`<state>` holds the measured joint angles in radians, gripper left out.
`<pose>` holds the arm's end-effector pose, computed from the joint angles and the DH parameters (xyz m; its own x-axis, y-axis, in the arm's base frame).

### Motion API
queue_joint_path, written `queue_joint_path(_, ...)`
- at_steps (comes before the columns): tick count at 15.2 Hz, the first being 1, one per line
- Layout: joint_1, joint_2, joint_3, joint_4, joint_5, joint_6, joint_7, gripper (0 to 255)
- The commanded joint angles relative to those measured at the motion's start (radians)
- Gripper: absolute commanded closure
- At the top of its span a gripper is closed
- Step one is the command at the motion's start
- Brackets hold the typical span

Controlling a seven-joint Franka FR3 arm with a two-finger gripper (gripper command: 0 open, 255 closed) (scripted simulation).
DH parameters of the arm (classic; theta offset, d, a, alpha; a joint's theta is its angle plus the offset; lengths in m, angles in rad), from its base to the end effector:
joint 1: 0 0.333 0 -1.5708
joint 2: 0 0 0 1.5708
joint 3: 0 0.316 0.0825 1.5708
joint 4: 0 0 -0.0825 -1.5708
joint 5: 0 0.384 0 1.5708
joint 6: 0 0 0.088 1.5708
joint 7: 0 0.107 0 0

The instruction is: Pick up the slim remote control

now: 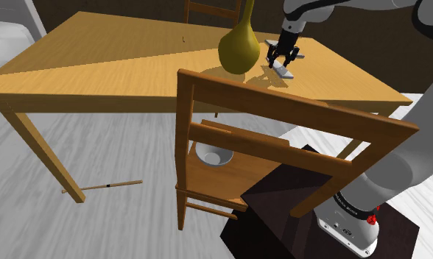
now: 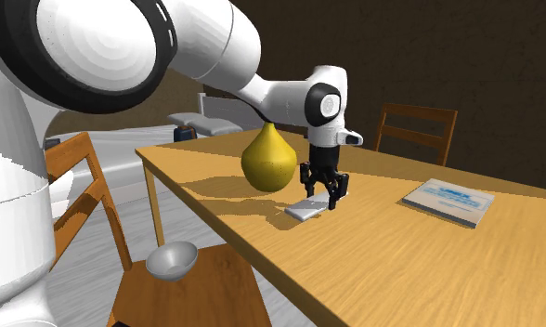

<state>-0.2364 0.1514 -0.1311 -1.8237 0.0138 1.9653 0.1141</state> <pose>0.5628 -0.2123 0.4506 0.8844 -0.4667 -0.0076 -0.4667 -0.8844 0.0079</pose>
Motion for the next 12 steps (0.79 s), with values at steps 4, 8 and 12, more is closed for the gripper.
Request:
queue_joint_path(4, 0.001, -0.013, 0.000, 0.050, -0.002, -0.064, 0.002, 255)
queue_joint_path(8, 0.001, -0.020, 0.000, 0.095, -0.003, -0.115, 0.002, 255)
queue_joint_path(12, 0.001, -0.023, 0.000, 0.121, -0.004, -0.144, 0.003, 255)
